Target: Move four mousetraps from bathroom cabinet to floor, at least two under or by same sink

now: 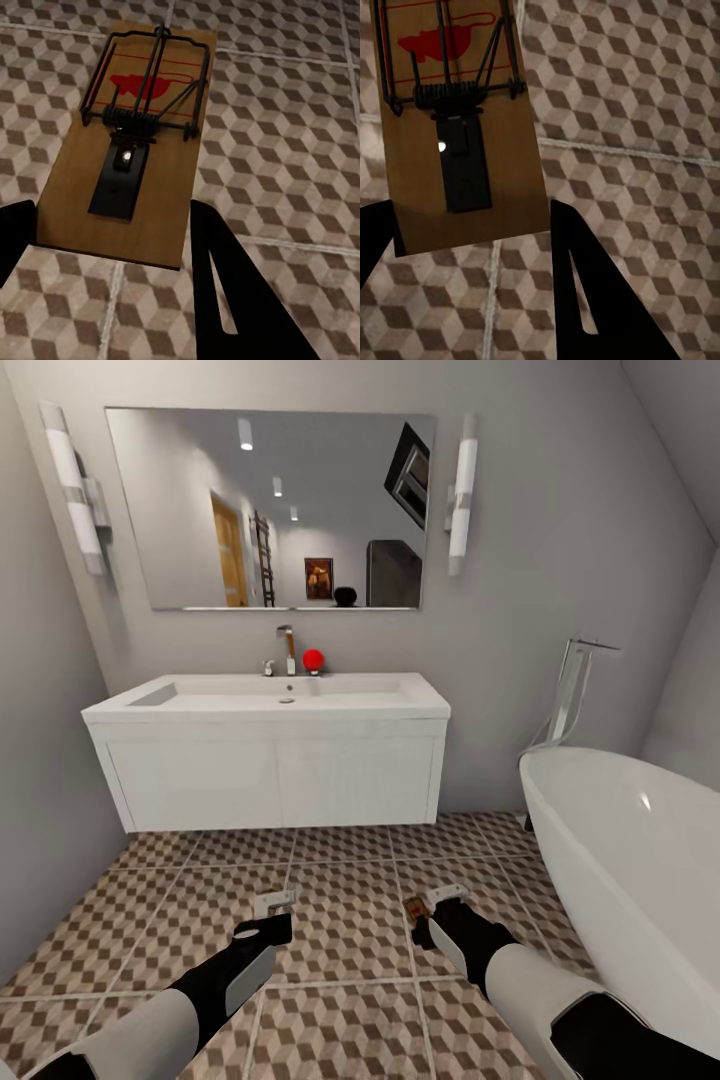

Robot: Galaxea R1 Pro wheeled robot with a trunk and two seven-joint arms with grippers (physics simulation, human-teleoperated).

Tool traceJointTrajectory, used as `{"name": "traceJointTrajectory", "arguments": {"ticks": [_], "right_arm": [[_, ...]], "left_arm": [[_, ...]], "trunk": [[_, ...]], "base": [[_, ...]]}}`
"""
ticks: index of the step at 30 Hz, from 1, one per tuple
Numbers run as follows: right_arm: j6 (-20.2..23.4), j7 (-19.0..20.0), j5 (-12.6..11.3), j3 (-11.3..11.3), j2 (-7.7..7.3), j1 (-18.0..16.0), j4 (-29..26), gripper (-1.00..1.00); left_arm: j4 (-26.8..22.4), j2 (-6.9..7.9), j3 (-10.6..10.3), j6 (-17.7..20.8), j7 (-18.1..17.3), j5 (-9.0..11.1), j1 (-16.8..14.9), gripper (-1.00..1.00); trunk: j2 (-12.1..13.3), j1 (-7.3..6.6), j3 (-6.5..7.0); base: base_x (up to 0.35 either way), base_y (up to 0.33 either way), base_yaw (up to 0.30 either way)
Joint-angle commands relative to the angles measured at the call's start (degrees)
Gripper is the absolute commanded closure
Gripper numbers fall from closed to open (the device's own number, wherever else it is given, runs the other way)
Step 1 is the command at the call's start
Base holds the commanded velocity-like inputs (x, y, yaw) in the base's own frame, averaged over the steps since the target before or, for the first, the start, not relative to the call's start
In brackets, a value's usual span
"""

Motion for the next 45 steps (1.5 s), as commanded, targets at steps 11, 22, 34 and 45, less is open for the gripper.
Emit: {"name": "traceJointTrajectory", "arguments": {"ticks": [11,22,34,45], "right_arm": [[0.1,-0.4,-0.8,0.4,-0.04,0.0,-0.1,1.00],[-1.1,-0.5,-0.6,0.4,-0.04,0.0,-0.6,1.00],[-6.6,-1.0,-0.5,0.4,0.05,0.0,-1.2,1.00],[-7.3,-1.1,-0.8,0.2,0.10,0.0,-0.3,1.00]], "left_arm": [[-0.2,0.04,-0.4,0.3,0.5,-0.1,-0.1,1.00],[-0.2,0.06,-0.4,0.3,0.5,-0.3,-0.1,1.00],[-0.1,0.15,-0.4,-0.1,0.4,-0.5,-0.1,1.00],[-0.1,0.15,-0.4,0.0,0.4,-0.3,-0.1,1.00]], "trunk": [[-4.5,2.41,-2.04],[-6.1,3.29,-2.76],[-6.1,3.29,-2.76],[-6.1,3.29,-2.76]], "base": [[0.000,0.000,0.000],[0.000,0.000,0.000],[0.169,0.000,0.000],[0.322,0.000,0.000]]}}
